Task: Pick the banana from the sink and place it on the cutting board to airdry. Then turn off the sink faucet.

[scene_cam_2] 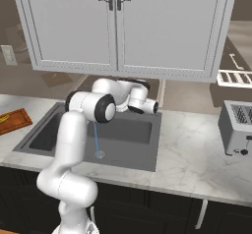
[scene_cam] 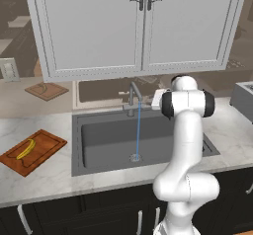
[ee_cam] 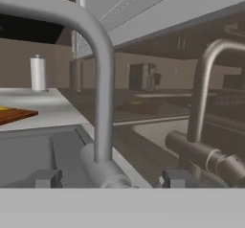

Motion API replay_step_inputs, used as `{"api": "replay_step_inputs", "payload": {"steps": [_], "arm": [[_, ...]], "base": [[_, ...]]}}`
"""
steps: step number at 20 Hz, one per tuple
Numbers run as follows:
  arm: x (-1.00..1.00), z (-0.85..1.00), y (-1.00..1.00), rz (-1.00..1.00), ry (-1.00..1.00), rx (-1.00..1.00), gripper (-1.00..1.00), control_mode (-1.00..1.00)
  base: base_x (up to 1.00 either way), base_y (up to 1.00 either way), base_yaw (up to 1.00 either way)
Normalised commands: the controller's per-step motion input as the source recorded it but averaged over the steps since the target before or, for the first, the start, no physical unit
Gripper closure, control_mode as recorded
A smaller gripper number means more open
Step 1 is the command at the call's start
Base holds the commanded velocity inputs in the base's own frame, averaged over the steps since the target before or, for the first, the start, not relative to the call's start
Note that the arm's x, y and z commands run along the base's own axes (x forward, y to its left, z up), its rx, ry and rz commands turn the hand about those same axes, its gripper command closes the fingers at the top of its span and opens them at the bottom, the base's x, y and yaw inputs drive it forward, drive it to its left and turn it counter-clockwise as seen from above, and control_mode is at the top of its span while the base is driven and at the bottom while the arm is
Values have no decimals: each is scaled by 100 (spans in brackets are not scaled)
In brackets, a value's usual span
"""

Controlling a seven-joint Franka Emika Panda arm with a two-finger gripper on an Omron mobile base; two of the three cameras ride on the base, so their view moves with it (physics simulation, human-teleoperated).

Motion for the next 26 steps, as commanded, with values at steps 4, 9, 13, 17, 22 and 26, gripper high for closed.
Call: {"api": "replay_step_inputs", "payload": {"steps": [4,9,13,17,22,26], "arm": [[28,-7,3,0,0,0,-100,-100],[25,-14,2,0,0,0,-100,-100],[21,-18,3,0,0,0,-100,-100],[21,-24,3,0,1,0,-100,-100],[20,-17,2,0,1,0,-100,-100],[15,1,32,4,0,0,-100,-100]], "base": [[0,0,0],[0,0,0],[0,0,0],[0,0,0],[0,0,0],[0,0,0]]}}
